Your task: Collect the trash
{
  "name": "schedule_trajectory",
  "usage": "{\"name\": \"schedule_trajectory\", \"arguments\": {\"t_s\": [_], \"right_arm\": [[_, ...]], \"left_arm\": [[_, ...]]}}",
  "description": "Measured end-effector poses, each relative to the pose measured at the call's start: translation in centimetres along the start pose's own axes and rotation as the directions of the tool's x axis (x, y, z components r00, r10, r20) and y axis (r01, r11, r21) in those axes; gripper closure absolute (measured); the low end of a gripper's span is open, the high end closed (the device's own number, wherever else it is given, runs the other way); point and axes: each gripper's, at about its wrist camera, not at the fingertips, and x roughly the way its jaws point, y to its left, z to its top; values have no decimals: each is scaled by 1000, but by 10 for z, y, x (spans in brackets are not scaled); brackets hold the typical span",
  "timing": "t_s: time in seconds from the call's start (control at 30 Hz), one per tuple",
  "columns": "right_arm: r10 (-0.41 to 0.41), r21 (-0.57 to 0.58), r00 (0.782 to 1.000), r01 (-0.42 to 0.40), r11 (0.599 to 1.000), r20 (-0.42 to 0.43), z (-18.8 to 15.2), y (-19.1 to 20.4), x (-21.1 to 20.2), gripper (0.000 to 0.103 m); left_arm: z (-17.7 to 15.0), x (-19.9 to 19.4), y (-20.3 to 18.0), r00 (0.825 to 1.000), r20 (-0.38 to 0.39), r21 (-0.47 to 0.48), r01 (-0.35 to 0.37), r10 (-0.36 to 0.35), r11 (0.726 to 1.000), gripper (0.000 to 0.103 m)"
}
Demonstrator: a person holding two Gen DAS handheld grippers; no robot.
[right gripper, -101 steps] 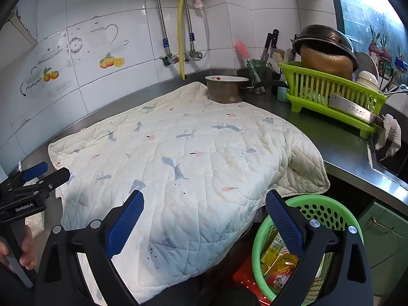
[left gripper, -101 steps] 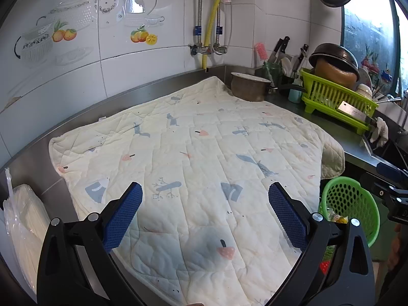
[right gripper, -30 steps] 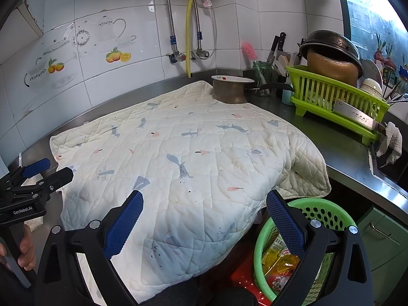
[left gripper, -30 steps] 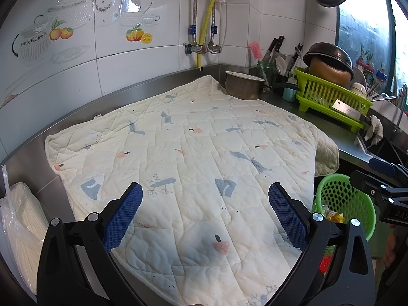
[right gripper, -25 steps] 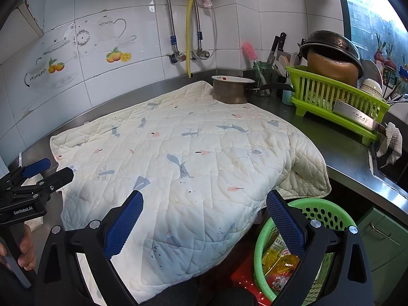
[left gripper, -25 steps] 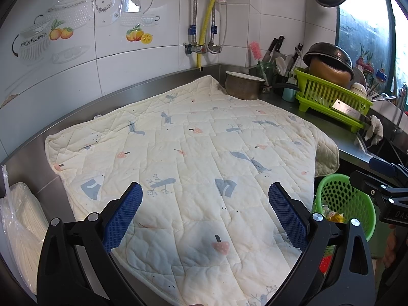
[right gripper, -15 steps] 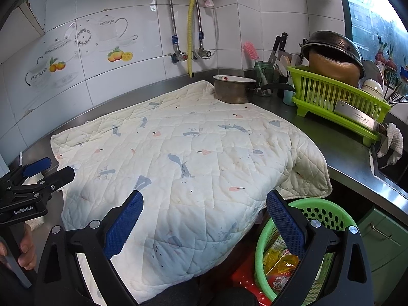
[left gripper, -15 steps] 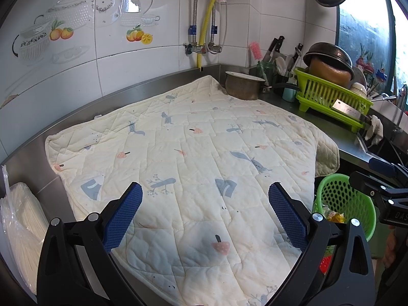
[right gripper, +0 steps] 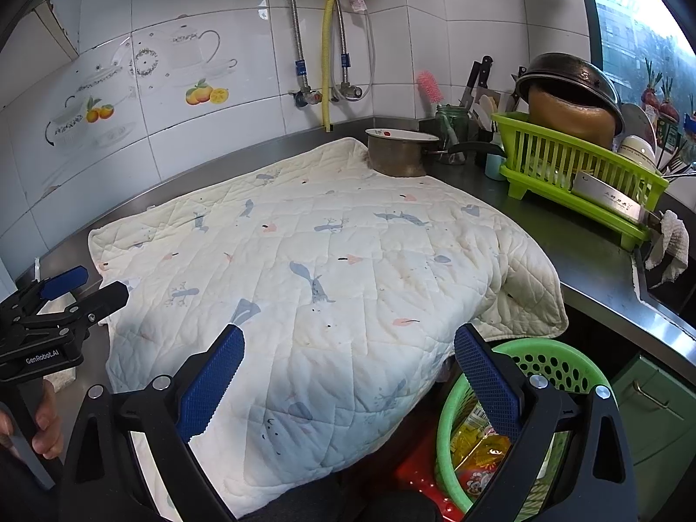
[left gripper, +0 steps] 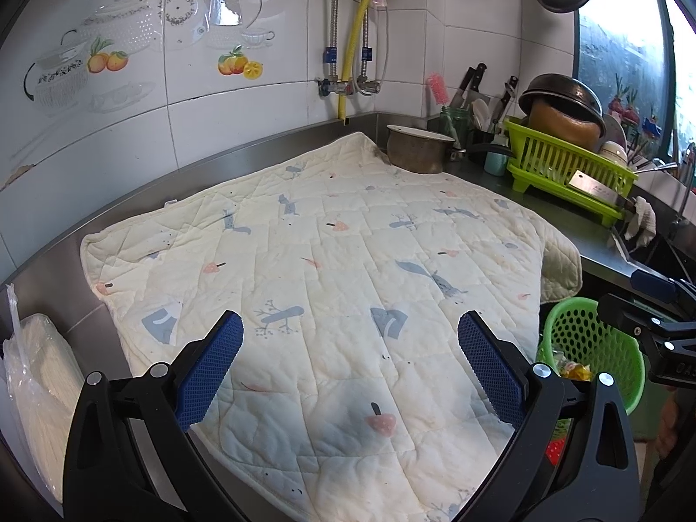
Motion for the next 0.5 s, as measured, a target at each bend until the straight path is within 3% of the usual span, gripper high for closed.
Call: {"name": "schedule_trajectory", "arguments": {"t_s": [0.5], "right_arm": [[1,2,1000,-1,1000,2,0,-1,-1,9]], "left_arm": [[1,-1,0,1000,6,3,9,-9,1000,5]]}}
